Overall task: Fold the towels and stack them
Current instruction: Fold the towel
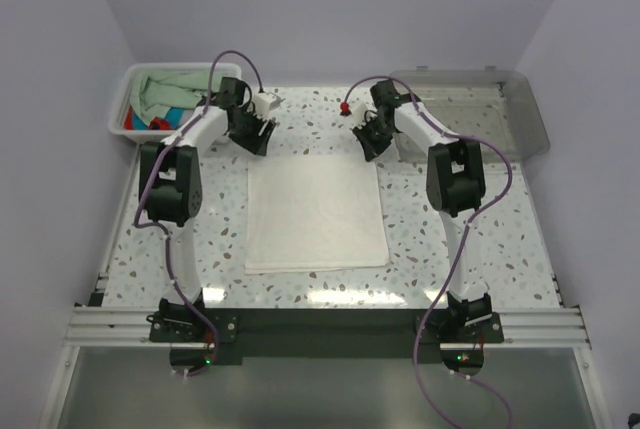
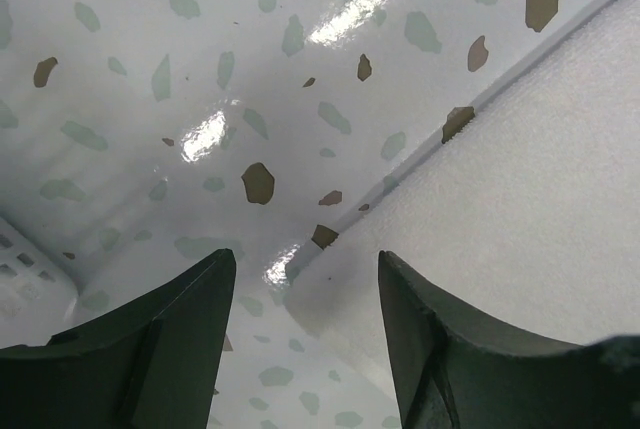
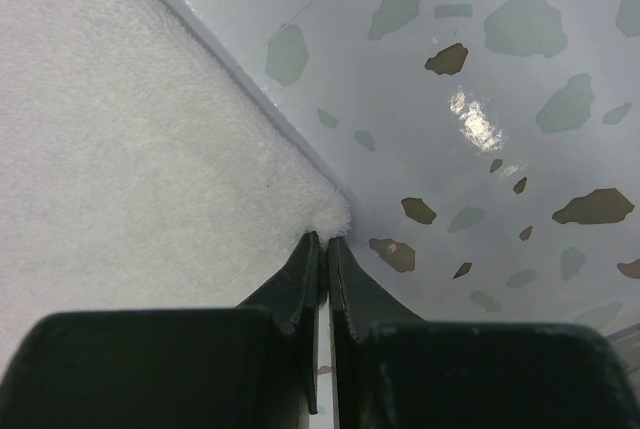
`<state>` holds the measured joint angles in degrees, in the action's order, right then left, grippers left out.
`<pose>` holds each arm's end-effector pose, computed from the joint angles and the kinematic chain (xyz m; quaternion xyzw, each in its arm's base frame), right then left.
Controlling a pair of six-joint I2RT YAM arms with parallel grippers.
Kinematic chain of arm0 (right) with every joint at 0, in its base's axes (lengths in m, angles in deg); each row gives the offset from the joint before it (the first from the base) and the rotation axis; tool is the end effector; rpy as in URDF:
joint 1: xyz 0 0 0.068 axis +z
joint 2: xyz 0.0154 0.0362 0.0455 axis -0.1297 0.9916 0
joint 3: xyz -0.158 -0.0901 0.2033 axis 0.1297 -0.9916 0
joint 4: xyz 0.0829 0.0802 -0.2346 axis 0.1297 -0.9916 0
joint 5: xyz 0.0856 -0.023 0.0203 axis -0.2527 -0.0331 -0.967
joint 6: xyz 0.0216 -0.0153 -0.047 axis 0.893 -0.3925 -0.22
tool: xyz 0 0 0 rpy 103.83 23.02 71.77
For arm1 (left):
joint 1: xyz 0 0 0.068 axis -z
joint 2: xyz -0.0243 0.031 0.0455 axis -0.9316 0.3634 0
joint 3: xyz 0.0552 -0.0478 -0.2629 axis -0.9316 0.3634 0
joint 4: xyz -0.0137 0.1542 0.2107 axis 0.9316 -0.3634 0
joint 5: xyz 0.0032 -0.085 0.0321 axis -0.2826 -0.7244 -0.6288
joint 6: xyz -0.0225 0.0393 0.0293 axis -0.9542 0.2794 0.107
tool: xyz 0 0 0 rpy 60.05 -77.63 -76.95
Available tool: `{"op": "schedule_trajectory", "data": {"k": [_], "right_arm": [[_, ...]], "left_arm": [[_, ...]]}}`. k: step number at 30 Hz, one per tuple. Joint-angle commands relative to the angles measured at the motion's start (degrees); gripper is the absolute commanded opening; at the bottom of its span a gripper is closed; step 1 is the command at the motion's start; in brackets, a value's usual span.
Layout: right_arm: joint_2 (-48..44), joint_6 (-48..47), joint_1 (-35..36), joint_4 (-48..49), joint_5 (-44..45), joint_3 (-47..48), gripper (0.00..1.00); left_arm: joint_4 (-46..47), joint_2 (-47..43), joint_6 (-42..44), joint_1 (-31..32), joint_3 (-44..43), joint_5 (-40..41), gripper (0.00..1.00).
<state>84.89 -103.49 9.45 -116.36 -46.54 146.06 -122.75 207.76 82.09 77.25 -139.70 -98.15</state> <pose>0.4705 0.1533 0.1656 -0.4069 0.8863 0.1190 0.1865 0.4558 -0.0785 0.1894 0.2743 0.9211 -0.1096 0.2537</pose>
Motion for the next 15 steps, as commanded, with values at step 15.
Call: {"op": "schedule_trajectory", "data": {"k": [15], "right_arm": [[-0.35, -0.7, -0.38, 0.83, 0.47, -2.24, 0.0]], "left_arm": [[-3.33, 2.24, 0.01, -1.53, -0.71, -2.4, 0.52]]}}
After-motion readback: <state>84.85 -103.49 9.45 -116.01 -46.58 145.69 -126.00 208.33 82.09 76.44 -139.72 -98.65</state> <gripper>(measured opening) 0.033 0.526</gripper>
